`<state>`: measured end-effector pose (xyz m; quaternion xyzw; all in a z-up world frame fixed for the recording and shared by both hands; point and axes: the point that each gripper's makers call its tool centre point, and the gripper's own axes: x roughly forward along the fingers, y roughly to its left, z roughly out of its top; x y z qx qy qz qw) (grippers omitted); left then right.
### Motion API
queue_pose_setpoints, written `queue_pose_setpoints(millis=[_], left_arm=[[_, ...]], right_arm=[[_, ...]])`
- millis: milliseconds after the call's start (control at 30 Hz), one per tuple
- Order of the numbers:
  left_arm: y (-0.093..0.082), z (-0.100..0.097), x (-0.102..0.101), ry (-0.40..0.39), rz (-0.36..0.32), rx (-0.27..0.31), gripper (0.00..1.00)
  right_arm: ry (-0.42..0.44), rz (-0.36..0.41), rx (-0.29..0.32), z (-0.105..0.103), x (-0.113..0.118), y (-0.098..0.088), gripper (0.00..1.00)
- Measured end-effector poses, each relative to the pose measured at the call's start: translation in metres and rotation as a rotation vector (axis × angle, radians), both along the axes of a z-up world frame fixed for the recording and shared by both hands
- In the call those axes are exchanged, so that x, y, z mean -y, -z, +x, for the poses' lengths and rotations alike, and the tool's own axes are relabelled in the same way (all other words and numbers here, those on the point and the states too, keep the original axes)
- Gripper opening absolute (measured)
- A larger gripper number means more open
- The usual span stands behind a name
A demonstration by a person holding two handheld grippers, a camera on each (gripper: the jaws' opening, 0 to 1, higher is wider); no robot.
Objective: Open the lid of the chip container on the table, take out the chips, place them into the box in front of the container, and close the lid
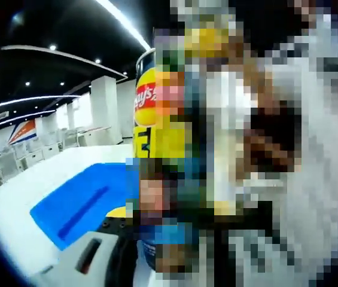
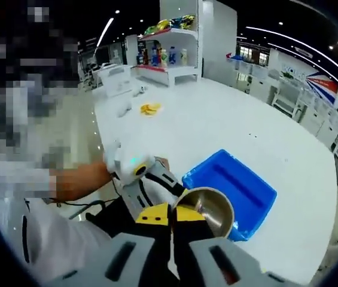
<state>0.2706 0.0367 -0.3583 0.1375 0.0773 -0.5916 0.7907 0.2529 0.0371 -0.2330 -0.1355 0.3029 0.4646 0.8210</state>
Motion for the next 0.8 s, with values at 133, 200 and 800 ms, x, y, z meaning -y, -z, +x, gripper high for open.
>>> queue_pose_setpoints(millis=[133,200,800], left_arm=[[-0.004,-0.008,-0.020,0.014,0.062,-0.037,0.46],[-0.006,-0.006,-0.032,-0.008,0.127,-0.016,0.46],[0.020,-0.020,-0.083,0.033,0.589,-0.087,0.46]], right_arm=[[-0.005,0.112,-0.010,-0.001,-0.007,-0.005,0.00],[-0.012,0.156,-0.002,-0.002,-0.011,-0.005,0.00],[0.065,0.618,-0.141,-0.011,-0.015,0.039,0.00]])
